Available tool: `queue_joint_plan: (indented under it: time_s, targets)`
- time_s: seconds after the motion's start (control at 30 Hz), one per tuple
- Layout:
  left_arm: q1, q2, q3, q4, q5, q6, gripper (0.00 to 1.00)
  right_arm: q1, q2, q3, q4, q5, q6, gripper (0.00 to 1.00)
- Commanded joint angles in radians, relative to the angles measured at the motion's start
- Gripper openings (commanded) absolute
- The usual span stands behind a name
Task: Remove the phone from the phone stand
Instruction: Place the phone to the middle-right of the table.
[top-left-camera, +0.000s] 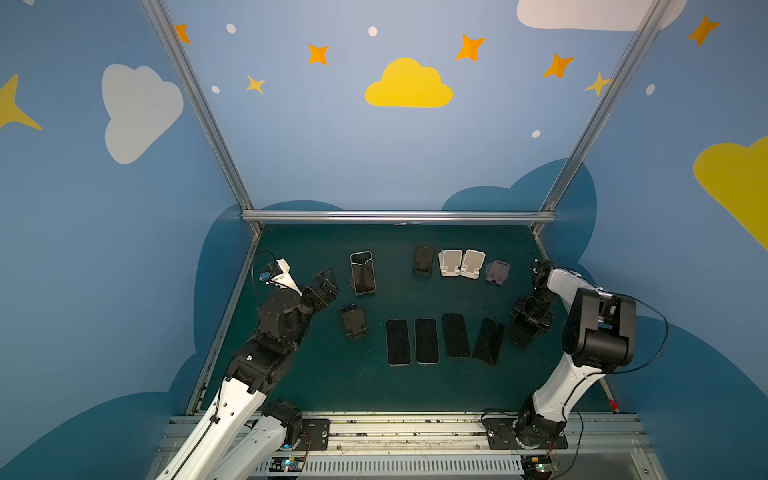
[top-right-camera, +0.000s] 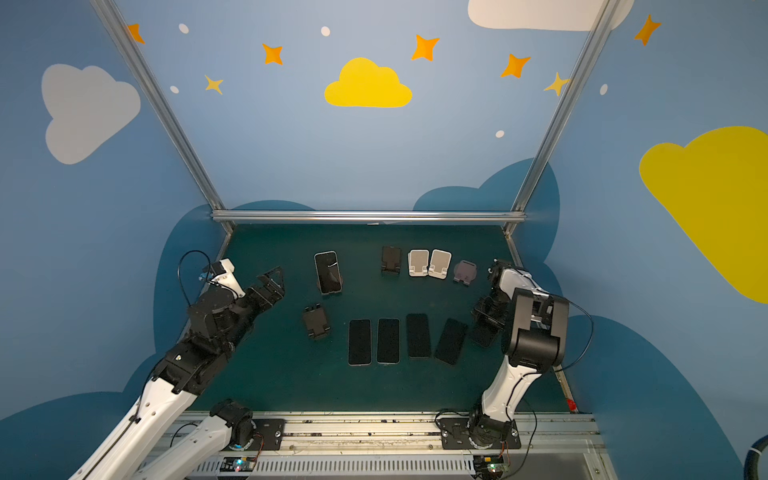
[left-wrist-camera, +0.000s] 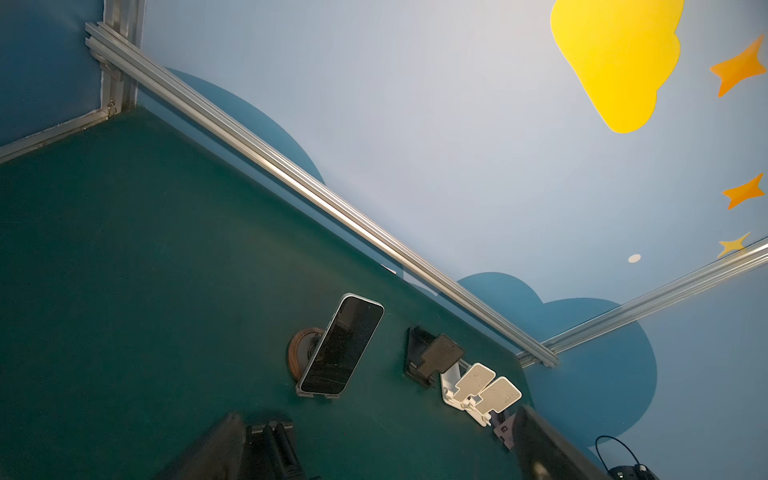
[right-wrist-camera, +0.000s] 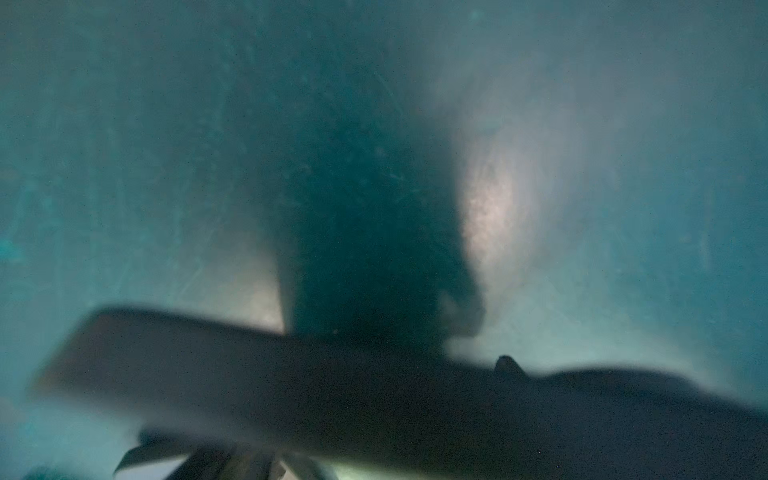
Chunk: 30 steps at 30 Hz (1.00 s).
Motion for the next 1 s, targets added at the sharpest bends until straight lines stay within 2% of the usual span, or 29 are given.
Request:
queue_joint_plan:
  time_s: [0.0,0.63,0.8,0.97]
  targets:
    - [0.0,-0.009,-0.005,0.004,-0.015,0.011,1.0,-0.009,0.022,0.005,-0.045,-0.037,-0.013,0.72]
    - [0.006,-0.025,-0.01,-0.001,-0.012,0.018,1.0,0.006,0.054,0.008,-0.063,-0.067,-0.029,0.82]
    - [0.008,-0.024,-0.006,-0.008,-0.024,0.033,1.0,0.027,-0.034,0.047,-0.131,0.02,-0.009,0.84]
    - [0.017,-0.024,-0.01,-0.004,-0.029,0.026,1.0,0.105,-0.175,0.147,-0.235,0.124,0.002,0.86]
